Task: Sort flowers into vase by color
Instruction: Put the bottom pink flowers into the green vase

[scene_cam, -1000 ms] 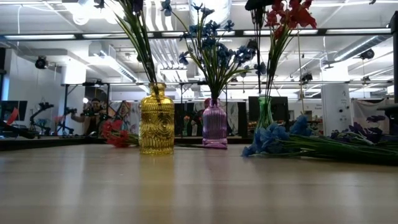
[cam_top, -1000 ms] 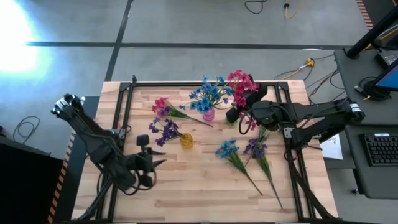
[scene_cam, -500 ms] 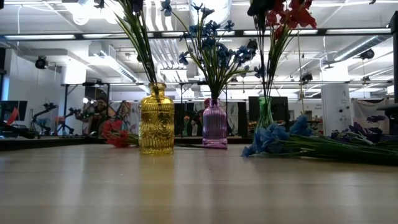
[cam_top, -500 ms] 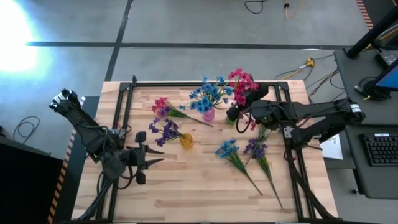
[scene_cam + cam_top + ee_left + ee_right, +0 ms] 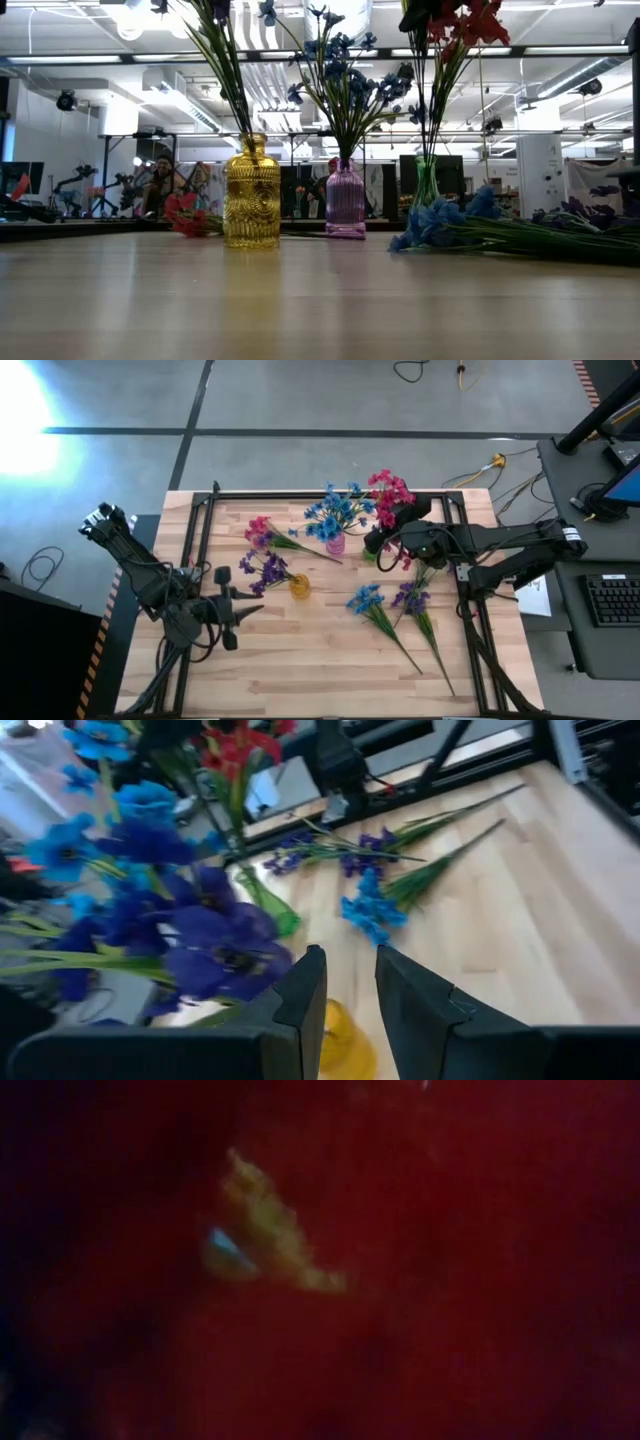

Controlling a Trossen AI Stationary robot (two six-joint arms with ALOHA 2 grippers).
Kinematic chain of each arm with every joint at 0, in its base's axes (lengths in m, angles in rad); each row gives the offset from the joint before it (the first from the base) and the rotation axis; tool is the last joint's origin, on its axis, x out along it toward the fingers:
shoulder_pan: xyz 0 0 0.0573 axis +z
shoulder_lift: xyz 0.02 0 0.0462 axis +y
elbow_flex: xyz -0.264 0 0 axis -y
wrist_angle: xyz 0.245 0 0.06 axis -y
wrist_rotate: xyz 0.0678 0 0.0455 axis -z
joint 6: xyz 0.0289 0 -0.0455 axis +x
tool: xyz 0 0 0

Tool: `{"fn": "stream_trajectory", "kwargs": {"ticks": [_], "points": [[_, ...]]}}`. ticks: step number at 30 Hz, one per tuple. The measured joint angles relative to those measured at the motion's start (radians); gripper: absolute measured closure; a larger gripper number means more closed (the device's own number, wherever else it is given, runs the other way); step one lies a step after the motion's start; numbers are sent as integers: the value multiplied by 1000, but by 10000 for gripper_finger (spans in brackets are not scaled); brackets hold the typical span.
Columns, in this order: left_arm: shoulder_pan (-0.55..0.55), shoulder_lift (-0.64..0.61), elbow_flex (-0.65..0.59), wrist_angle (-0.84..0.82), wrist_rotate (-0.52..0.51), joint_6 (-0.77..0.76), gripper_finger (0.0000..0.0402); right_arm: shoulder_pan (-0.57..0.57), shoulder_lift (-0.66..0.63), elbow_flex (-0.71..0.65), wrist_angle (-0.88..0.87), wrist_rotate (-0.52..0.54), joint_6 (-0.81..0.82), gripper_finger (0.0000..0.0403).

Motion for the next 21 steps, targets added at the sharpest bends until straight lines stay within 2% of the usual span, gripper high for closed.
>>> {"fn": "stream_trajectory", "kwargs": {"ticks": [7, 14, 21], "points": [[0, 0, 0, 0, -58, 3, 326, -3, 0, -13, 0, 0, 5, 390], [0, 0, 0, 0, -70, 3, 326, -6, 0, -26, -1, -4, 5, 384], [0, 0, 0, 0, -70, 3, 326, -6, 0, -26, -12, -11, 23, 312]]}}
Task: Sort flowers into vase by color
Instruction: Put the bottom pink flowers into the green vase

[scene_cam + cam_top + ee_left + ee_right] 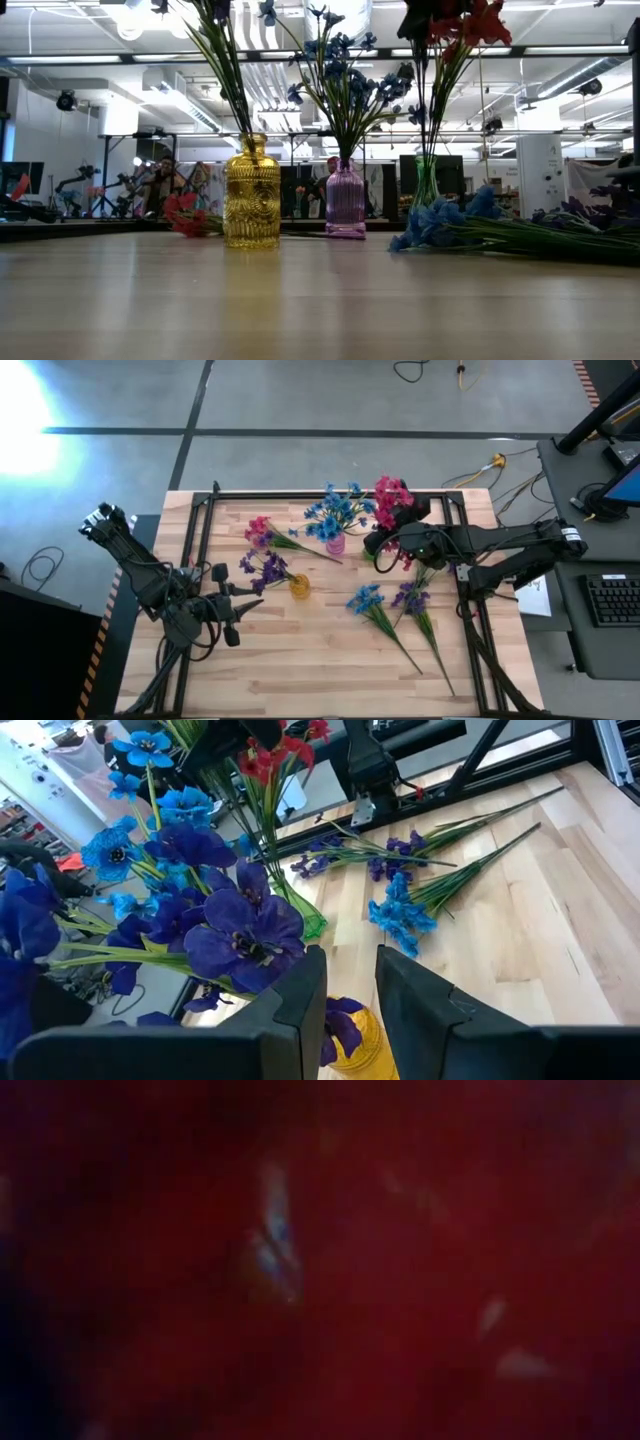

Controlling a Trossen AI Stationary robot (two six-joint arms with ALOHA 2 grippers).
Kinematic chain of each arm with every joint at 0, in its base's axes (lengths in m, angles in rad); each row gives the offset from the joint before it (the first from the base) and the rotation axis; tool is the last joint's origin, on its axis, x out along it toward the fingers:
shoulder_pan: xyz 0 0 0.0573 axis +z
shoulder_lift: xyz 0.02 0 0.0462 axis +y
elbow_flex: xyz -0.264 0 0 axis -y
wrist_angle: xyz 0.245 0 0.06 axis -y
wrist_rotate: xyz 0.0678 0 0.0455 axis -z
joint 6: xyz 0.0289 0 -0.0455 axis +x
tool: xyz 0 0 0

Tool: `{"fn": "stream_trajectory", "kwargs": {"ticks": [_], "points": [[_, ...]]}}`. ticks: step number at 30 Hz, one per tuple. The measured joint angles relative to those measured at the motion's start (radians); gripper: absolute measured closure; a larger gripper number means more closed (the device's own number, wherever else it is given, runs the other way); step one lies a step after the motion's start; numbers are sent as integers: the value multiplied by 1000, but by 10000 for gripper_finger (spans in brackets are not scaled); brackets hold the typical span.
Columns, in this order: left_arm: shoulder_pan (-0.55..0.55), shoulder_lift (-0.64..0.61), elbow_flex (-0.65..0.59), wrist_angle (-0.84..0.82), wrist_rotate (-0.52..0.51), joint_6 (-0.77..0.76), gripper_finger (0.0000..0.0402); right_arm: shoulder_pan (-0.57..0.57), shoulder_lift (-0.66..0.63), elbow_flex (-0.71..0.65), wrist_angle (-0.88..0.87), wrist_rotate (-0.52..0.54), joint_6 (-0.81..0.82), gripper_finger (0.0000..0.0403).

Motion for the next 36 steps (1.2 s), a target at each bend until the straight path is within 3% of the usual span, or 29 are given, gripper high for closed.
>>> {"fn": "stream_trajectory", "kwargs": {"ticks": [9, 23, 28, 36], "points": [[0, 0, 0, 0, 0, -10, 326, 1, 0, 8, -45, 0, 19, 207], [0, 0, 0, 0, 0, -19, 326, 3, 0, 42, -81, -72, 35, 83], [0, 0, 0, 0, -1, -19, 326, 2, -1, 42, -104, -68, 34, 72], [0, 0, 0, -2, -1, -19, 326, -10, -2, 42, -111, -33, 32, 113]]}}
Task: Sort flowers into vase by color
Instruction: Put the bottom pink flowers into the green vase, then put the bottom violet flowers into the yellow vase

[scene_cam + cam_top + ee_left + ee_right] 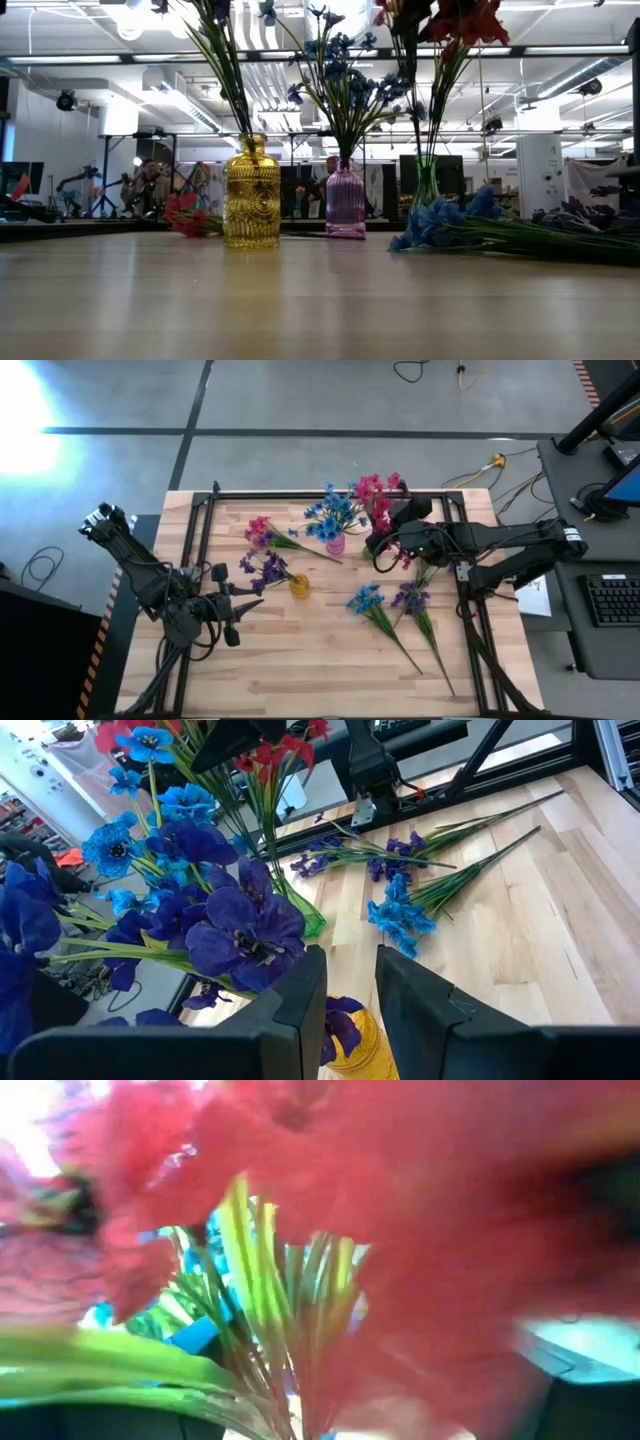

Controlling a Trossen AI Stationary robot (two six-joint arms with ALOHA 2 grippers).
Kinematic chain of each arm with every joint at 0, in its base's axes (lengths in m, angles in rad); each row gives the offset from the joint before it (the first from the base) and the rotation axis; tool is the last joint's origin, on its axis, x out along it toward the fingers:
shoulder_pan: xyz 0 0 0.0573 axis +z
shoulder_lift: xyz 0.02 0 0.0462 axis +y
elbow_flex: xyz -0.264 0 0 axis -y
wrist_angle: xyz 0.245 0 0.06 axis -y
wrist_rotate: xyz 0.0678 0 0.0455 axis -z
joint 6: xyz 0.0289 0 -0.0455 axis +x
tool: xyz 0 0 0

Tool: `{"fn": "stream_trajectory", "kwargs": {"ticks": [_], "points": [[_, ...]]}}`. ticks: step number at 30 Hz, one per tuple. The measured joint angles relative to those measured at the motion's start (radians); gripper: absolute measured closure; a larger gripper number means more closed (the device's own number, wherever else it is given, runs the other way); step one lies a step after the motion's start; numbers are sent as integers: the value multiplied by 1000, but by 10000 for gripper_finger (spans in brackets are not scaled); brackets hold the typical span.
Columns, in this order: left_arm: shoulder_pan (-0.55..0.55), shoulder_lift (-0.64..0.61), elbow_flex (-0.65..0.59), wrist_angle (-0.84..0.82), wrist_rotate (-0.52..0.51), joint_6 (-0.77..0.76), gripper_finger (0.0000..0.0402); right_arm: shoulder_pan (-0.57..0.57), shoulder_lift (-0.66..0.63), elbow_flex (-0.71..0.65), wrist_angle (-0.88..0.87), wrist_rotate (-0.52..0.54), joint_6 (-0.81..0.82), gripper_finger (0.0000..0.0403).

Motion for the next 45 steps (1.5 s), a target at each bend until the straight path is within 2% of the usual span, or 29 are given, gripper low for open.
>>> {"fn": "stream_trajectory", "kwargs": {"ticks": [11, 16, 20, 24, 28, 31, 34, 37, 40, 42, 45], "points": [[0, 0, 0, 0, 0, 0, 326, -29, 1, 0, -25, 18, 12, 188], [0, 0, 0, 0, 0, 0, 326, -29, 0, 0, -45, -2, 24, 203], [0, 0, 0, 0, 1, 0, 326, -29, -14, 27, -88, -44, 52, 186], [0, 0, 0, -2, 2, -10, 326, -29, -17, 90, -180, -47, 113, 145], [0, 0, 0, -19, 9, -40, 326, -29, -17, 164, -246, -108, 174, 105], [-1, 0, 0, -26, 64, -65, 326, -28, -17, 224, -289, -163, 202, 84], [-1, 0, 3, -31, 137, -96, 326, -26, -17, 283, -305, -160, 203, 73], [-1, 0, 28, -57, 210, -133, 326, -27, -11, 342, -257, -98, 129, 72], [-1, 0, 69, -113, 240, -164, 326, -46, 2, 389, -121, -40, -53, 76], [-1, 1, 104, -154, 241, -190, 326, -61, 11, 429, -65, -90, -124, 77], [-2, 2, 151, -208, 264, -261, 326, -58, 15, 498, -91, -190, -136, 78]]}}
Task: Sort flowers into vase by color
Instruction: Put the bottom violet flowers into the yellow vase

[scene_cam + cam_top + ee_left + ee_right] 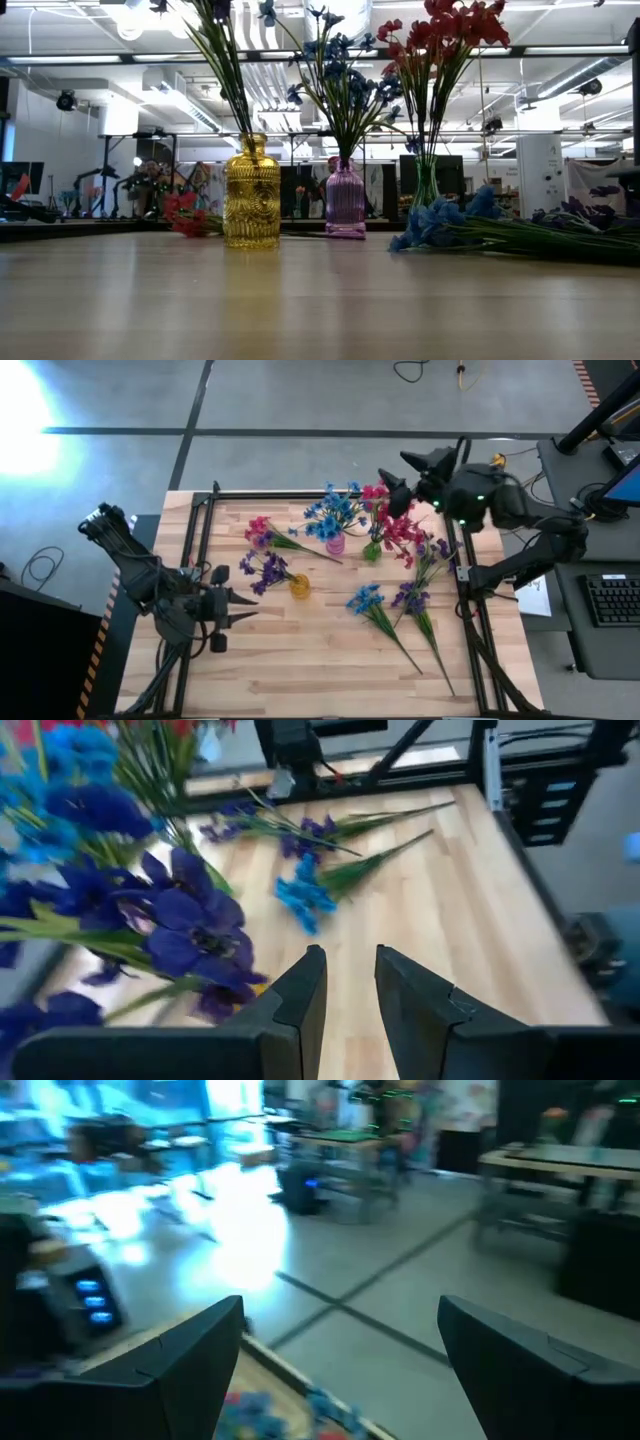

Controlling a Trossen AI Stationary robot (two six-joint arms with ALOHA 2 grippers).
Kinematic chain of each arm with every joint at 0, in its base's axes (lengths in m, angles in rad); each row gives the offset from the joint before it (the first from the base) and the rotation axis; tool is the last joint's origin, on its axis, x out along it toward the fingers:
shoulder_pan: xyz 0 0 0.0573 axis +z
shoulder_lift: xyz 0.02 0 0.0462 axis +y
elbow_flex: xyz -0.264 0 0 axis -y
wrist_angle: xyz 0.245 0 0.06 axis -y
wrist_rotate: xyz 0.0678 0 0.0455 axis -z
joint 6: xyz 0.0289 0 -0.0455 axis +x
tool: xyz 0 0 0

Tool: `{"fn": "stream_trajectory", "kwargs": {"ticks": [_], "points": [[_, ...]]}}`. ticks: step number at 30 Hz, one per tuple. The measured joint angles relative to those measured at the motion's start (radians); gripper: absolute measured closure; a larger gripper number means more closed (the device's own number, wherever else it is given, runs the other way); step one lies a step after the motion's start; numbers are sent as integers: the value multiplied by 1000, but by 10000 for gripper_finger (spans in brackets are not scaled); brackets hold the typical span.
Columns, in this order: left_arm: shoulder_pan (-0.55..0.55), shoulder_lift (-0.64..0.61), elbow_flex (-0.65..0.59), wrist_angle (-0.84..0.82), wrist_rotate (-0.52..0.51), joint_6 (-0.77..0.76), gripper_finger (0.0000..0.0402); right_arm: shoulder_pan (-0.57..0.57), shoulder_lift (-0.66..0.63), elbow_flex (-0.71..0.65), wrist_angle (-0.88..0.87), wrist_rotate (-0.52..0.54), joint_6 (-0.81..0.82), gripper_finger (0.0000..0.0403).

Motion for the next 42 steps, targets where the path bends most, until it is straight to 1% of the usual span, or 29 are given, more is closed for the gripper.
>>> {"fn": "stream_trajectory", "kwargs": {"ticks": [3, 5, 7, 9, 13, 16, 19, 20, 23, 25, 29, 32, 36, 39, 42], "points": [[-7, 1, 37, -56, 93, -98, 326, 44, -2, 74, -136, -71, 46, 78], [-9, 1, 57, -88, 164, -160, 326, 72, 0, 122, -253, -126, 117, 78], [-9, 1, 69, -121, 203, -210, 326, 104, 4, 163, -350, -182, 192, 78], [-9, 2, 84, -155, 219, -253, 326, 142, 7, 201, -445, -243, 278, 78], [-9, 2, 102, -202, 295, -347, 326, 222, 25, 266, -681, -364, 511, 78], [-18, 2, 105, -212, 356, -419, 326, 295, 46, 278, -866, -378, 689, 78], [-29, 2, 90, -220, 380, -483, 326, 371, 73, 236, -1021, -418, 889, 78], [-32, 2, 84, -220, 382, -503, 326, 395, 85, 211, -1031, -443, 932, 78], [-43, 2, 70, -220, 382, -561, 326, 473, 112, 116, -985, -521, 995, 78], [-52, 8, 65, -225, 384, -592, 326, 515, 140, 66, -954, -544, 1022, 78], [-76, 30, 56, -237, 388, -648, 326, 572, 208, -29, -955, -583, 1074, 78], [-91, 57, 55, -237, 389, -666, 326, 588, 250, -101, -939, -587, 1118, 78], [-100, 98, 56, -236, 389, -671, 326, 587, 274, -193, -933, -586, 1205, 78], [-102, 130, 57, -235, 389, -680, 326, 587, 272, -282, -915, -588, 1274, 78], [-103, 163, 57, -234, 395, -686, 326, 587, 246, -387, -835, -604, 1333, 78]]}}
